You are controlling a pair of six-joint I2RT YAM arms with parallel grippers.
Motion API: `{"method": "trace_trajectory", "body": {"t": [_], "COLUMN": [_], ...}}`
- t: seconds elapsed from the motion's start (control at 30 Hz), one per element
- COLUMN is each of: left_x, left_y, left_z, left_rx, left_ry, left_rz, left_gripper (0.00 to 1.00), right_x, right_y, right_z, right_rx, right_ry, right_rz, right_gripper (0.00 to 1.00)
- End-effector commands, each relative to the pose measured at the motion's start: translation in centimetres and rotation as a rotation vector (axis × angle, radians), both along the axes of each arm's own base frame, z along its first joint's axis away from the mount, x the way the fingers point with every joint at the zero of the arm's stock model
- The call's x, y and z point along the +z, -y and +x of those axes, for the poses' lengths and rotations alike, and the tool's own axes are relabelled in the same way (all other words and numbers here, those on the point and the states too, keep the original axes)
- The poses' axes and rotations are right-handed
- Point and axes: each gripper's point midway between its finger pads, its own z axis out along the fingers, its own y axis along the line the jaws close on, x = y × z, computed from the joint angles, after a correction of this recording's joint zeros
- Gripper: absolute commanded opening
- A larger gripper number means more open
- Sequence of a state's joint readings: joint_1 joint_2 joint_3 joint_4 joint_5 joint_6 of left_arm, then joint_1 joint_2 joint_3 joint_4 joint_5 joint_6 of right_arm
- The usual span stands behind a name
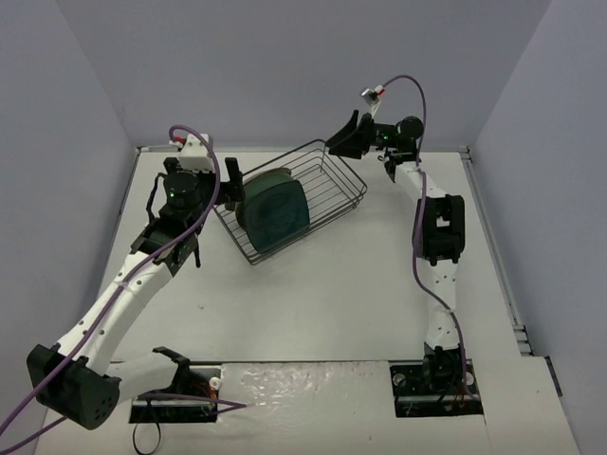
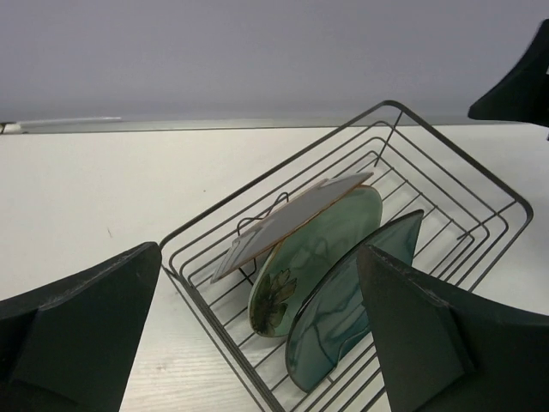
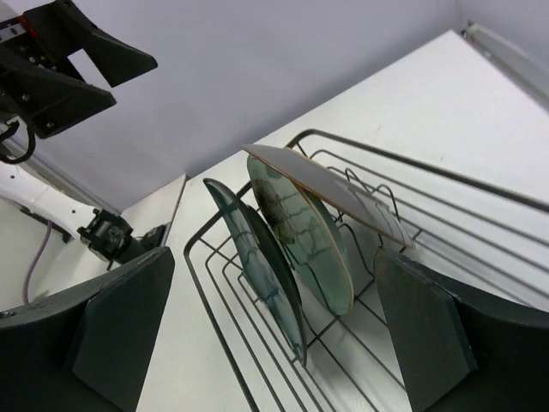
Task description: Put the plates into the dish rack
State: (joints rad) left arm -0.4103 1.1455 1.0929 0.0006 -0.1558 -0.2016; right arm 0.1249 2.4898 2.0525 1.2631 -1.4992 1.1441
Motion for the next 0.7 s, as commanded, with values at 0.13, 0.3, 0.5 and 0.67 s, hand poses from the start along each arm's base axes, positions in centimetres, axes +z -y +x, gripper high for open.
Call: {"method": "trace_trajectory", "body": {"t": [0.13,0.3,0.5,0.67], "left_x": [4.7,3.3,-1.9,-5.7], "left_y": [-3.6,-9.1,-15.5,-17.9], "left_z": [-2.7,-4.2,-6.8,-7.1], "left_rx": [0.177,0.496,0.761,0.764], "left_ry": [0.050,-0.063,-0.271,-0.322], "left_rz": [-0.132,-0.072,-0.112,-0.259], "left_gripper": [0.97,0.97,0.97,0.97], "right_x": [10.4,10.6,11.0,6.0], "right_y": [6.3,13.4,22.3,24.6], "right_z": [5.9,4.7,-2.9,-8.5], "right_rx": [-0.805,-1.473,-1.953,-2.030], "right_ry": [0.372,0.422,0.115,-0.023], "right_rz": [-0.381,-0.832,-0.717,-0.698], "right_gripper": [1.00,1.00,1.00,1.00]}}
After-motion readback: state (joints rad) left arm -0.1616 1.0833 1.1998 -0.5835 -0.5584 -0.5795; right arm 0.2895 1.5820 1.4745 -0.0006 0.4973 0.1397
